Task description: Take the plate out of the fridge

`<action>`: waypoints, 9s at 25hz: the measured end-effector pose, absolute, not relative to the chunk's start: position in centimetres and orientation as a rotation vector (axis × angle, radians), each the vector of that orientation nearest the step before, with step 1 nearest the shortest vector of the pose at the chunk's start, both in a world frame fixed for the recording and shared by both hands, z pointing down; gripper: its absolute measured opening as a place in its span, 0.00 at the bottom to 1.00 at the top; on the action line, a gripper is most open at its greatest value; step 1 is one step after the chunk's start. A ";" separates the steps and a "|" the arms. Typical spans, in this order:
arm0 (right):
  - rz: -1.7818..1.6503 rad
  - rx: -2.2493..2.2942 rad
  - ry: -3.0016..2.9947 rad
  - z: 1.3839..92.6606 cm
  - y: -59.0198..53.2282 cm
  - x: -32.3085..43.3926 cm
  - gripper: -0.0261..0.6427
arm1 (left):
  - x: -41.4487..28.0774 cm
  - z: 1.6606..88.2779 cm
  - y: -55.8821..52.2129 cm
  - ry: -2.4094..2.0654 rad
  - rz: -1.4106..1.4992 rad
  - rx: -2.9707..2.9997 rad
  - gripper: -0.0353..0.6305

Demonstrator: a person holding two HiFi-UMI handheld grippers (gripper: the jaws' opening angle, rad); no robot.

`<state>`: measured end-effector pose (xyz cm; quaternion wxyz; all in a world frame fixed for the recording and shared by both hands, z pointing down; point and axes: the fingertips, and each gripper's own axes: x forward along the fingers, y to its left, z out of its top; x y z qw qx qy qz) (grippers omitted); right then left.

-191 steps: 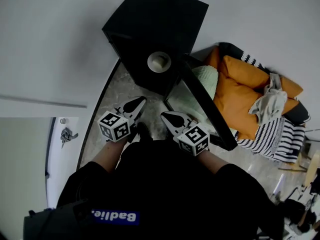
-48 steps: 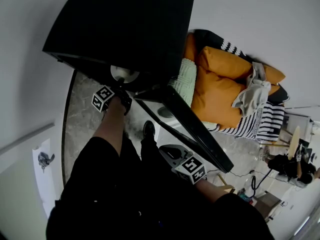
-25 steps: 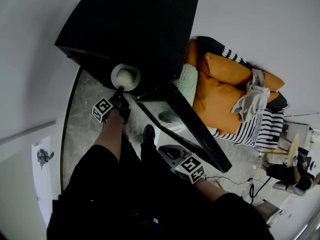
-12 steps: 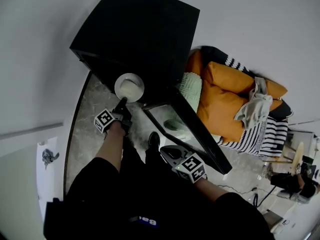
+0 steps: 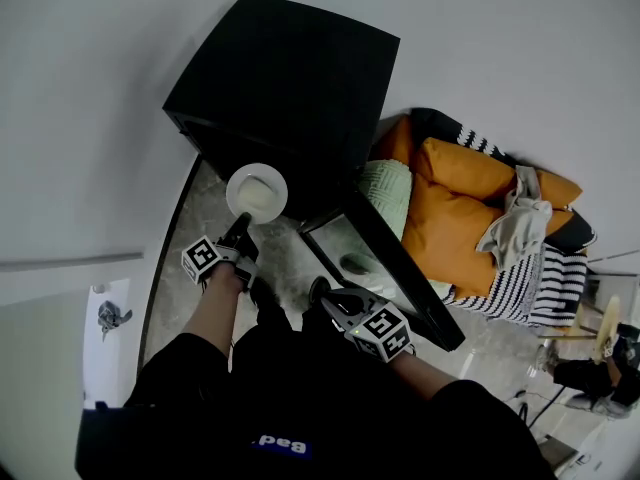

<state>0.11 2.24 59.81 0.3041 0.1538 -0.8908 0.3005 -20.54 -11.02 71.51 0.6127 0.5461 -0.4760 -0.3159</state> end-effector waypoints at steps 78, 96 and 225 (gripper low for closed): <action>0.860 0.428 -2.432 58.6 -0.3 -3.3 0.06 | -17.3 43.8 -18.7 -0.941 -0.820 1.483 0.08; 0.901 0.420 -2.412 59.1 -0.4 -3.2 0.06 | -16.3 45.1 -21.6 -0.948 -0.827 1.448 0.09; 0.492 0.366 -2.776 49.7 -2.1 -5.8 0.06 | -5.7 46.7 -1.8 -1.098 0.120 2.552 0.06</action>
